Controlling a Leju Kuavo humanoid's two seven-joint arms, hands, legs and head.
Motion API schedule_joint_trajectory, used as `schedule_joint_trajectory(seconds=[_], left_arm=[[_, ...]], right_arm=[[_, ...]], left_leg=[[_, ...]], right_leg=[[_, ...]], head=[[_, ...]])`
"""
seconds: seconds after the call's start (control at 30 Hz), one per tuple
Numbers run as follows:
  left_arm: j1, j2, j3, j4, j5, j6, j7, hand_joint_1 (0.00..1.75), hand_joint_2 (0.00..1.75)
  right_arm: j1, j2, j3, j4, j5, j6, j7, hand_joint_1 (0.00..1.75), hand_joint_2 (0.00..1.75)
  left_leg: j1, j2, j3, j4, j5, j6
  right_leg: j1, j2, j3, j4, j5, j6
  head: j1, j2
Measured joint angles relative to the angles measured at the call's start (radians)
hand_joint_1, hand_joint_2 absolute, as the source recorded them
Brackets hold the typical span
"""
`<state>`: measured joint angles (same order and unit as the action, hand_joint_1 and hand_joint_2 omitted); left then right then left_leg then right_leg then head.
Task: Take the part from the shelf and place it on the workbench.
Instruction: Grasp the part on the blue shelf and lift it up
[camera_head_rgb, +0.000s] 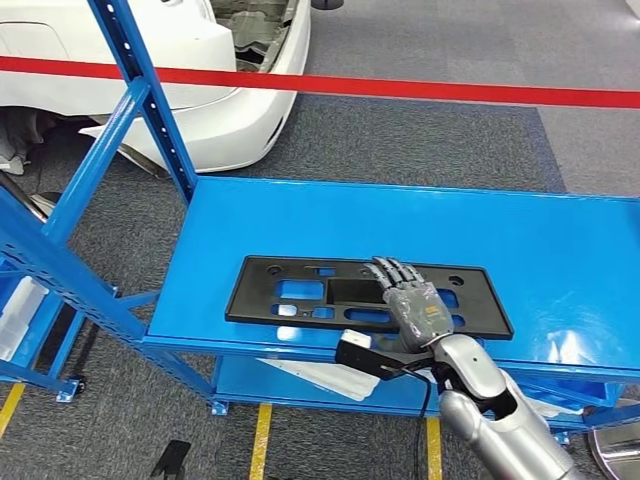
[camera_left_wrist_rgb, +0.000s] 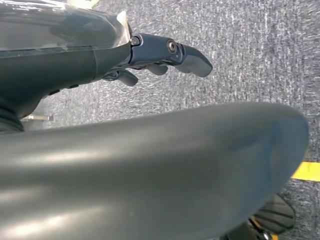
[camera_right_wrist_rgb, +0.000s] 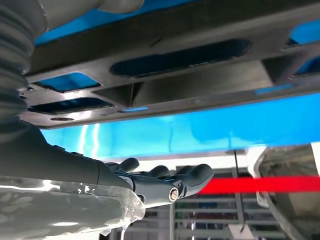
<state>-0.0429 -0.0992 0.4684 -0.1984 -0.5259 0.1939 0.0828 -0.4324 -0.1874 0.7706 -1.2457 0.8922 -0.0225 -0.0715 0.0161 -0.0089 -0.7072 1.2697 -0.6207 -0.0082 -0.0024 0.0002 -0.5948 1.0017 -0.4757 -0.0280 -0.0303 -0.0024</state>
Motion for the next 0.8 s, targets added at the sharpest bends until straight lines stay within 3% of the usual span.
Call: schedule_joint_trajectory(seconds=[0.03,0.07,0.17,0.23,0.3,0.33,0.4,0.43,0.47,0.53,0.57,0.6,0.63,0.7,0.8], left_arm=[[0.001,0.0,0.001,0.0,-0.002,0.001,0.0,0.0,0.0],[0.001,0.0,0.002,0.0,-0.003,0.003,-0.001,0.0,0.0],[-0.003,0.001,0.007,0.0,-0.007,0.007,-0.002,0.0,0.0],[-0.006,0.001,0.011,0.0,-0.007,0.009,-0.003,0.0,0.0],[-0.005,0.001,0.015,0.0,-0.008,0.01,-0.005,0.0,0.0],[-0.004,0.001,0.017,0.0,-0.008,0.01,-0.007,0.0,0.0],[-0.005,0.002,0.021,0.0,-0.008,0.011,-0.012,0.0,0.0],[-0.006,0.002,0.023,0.0,-0.009,0.011,-0.015,0.0,0.0],[-0.006,0.002,0.025,0.0,-0.009,0.011,-0.018,0.0,0.0],[-0.006,0.002,0.028,0.0,-0.01,0.009,-0.021,0.0,0.0],[-0.005,0.003,0.03,0.0,-0.01,0.009,-0.021,0.0,0.0],[-0.005,0.003,0.033,0.0,-0.01,0.008,-0.021,0.0,0.0],[-0.006,0.003,0.035,0.0,-0.012,0.007,-0.021,0.0,0.0],[-0.007,0.003,0.039,0.0,-0.016,0.005,-0.021,0.0,0.0],[-0.006,0.003,0.042,0.0,-0.019,0.002,-0.021,0.0,0.0]], right_arm=[[-0.006,-0.001,0.002,0.01,-0.013,0.015,-0.002,0.0,1.75],[-0.014,-0.002,0.005,0.022,-0.026,0.028,-0.003,0.0,1.75],[-0.042,-0.005,0.014,0.055,-0.055,0.055,-0.005,0.0,1.75],[-0.059,-0.008,0.019,0.073,-0.069,0.065,-0.006,0.0,1.75],[-0.074,-0.011,0.025,0.091,-0.082,0.077,-0.006,0.0,1.75],[-0.081,-0.014,0.029,0.099,-0.089,0.082,-0.006,0.27,1.75],[-0.097,-0.018,0.036,0.116,-0.103,0.091,-0.008,1.14,1.75],[-0.104,-0.02,0.041,0.125,-0.111,0.095,-0.01,1.58,1.75],[-0.111,-0.021,0.045,0.134,-0.118,0.1,-0.014,1.75,1.75],[-0.118,-0.024,0.053,0.15,-0.132,0.107,-0.021,1.75,1.75],[-0.121,-0.025,0.057,0.156,-0.137,0.108,-0.024,1.75,1.75],[-0.126,-0.026,0.061,0.159,-0.14,0.109,-0.025,1.75,1.75],[-0.133,-0.026,0.064,0.161,-0.141,0.109,-0.026,1.75,1.75],[-0.146,-0.027,0.071,0.165,-0.145,0.11,-0.03,1.75,1.75],[-0.155,-0.031,0.082,0.17,-0.149,0.115,-0.036,1.75,1.75]], left_leg=[[0.001,0.0,-0.016,0.028,0.0,-0.003],[0.003,0.0,-0.015,0.018,0.02,-0.005],[0.007,0.003,0.06,-0.156,0.117,-0.007],[0.005,0.004,0.087,-0.217,0.132,0.001],[0.002,0.002,0.088,-0.221,0.13,0.013],[0.003,0.002,0.089,-0.223,0.13,0.019],[0.005,0.002,0.093,-0.226,0.132,0.029],[0.006,0.002,0.094,-0.226,0.131,0.033],[0.005,0.002,0.094,-0.226,0.131,0.035],[0.004,0.001,0.096,-0.226,0.13,0.036],[0.003,0.001,0.098,-0.226,0.129,0.037],[0.001,0.0,0.1,-0.226,0.128,0.038],[0.0,-0.001,0.103,-0.226,0.126,0.038],[-0.002,-0.002,0.106,-0.227,0.124,0.035],[0.0,-0.002,0.106,-0.233,0.125,0.023]], right_leg=[[0.0,0.0,0.001,0.001,-0.001,0.0],[0.0,0.001,0.002,0.002,-0.003,0.001],[-0.001,0.003,0.005,0.013,-0.014,0.013],[0.002,0.004,0.002,0.021,-0.019,0.023],[0.002,0.004,0.0,0.022,-0.018,0.03],[0.0,0.004,0.0,0.026,-0.022,0.034],[-0.002,0.003,-0.02,0.075,-0.055,0.043],[-0.003,0.002,-0.044,0.131,-0.085,0.048],[-0.003,0.002,-0.077,0.2,-0.115,0.05],[-0.003,0.002,-0.13,0.301,-0.143,0.052],[-0.003,0.002,-0.133,0.301,-0.129,0.049],[-0.002,0.002,-0.118,0.26,-0.097,0.045],[-0.001,0.003,-0.088,0.191,-0.055,0.038],[0.006,0.004,-0.033,0.071,-0.004,0.023],[0.014,0.005,-0.015,0.023,0.001,0.011]], head=[[0.0,0.0],[0.0,0.0],[0.0,0.0],[0.0,0.0],[0.001,0.0],[0.001,0.0],[0.001,0.0],[0.002,0.0],[0.002,0.0],[0.002,0.0],[0.002,0.0],[0.002,0.0],[0.002,0.0],[0.001,0.0],[0.001,0.0]])
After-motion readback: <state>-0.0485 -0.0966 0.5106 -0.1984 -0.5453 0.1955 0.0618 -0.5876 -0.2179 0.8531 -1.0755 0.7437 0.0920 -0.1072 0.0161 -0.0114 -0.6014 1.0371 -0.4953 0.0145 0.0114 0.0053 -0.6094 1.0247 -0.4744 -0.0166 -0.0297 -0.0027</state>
